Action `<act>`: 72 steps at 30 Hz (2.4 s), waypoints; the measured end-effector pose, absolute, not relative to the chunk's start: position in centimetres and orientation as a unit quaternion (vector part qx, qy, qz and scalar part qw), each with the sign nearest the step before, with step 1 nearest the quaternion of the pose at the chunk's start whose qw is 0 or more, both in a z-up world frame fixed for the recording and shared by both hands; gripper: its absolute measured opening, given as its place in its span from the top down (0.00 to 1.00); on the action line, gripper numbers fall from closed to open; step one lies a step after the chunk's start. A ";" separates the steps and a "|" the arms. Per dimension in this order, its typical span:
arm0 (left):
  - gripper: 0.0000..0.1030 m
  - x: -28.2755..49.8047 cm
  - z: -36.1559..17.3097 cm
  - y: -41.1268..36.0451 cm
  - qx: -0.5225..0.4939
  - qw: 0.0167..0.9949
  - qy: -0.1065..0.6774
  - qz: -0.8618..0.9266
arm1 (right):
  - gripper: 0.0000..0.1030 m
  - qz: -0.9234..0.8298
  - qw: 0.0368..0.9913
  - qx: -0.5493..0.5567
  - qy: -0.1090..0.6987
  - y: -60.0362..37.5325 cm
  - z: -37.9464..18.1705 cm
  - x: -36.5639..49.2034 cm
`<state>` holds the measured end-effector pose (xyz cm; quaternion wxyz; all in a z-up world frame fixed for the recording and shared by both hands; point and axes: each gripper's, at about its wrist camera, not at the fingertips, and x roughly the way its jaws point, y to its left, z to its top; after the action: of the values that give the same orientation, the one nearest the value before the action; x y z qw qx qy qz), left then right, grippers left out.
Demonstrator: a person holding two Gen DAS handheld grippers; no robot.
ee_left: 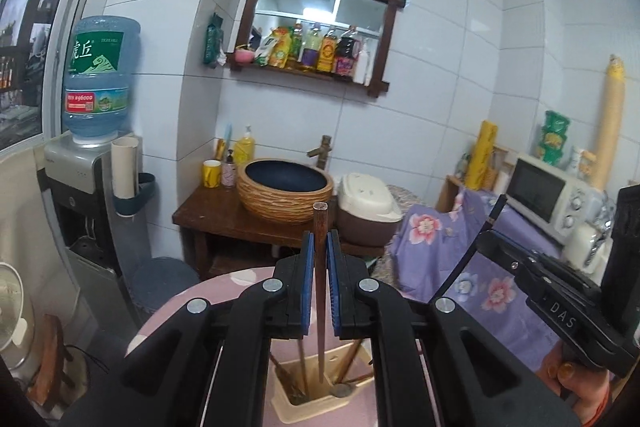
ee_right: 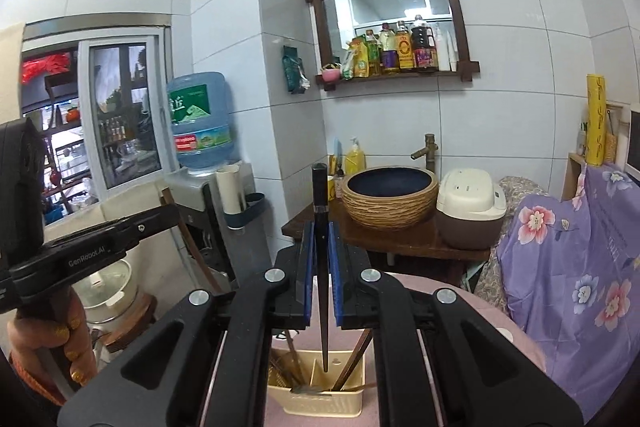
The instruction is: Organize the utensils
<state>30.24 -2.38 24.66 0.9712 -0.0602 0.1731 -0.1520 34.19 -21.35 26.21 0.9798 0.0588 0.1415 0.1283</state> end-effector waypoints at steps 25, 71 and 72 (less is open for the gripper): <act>0.94 33.9 9.2 -4.0 -0.034 0.947 0.286 -0.140 | 0.91 0.096 0.974 0.018 0.206 -19.2 12.0 36.6; 0.05 -0.2 -1.5 -0.5 -0.004 0.986 0.144 -0.081 | 0.05 0.051 0.991 0.034 0.122 -18.8 0.0 -0.5; 0.05 -0.4 -1.2 -0.6 0.002 0.988 0.131 -0.077 | 0.05 0.054 0.991 0.030 0.116 -18.5 0.1 -0.8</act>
<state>-0.42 -0.60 -1.25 0.9884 0.0023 0.1310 -0.0766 -0.81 -18.51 0.12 0.9913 0.0296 0.1164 0.0544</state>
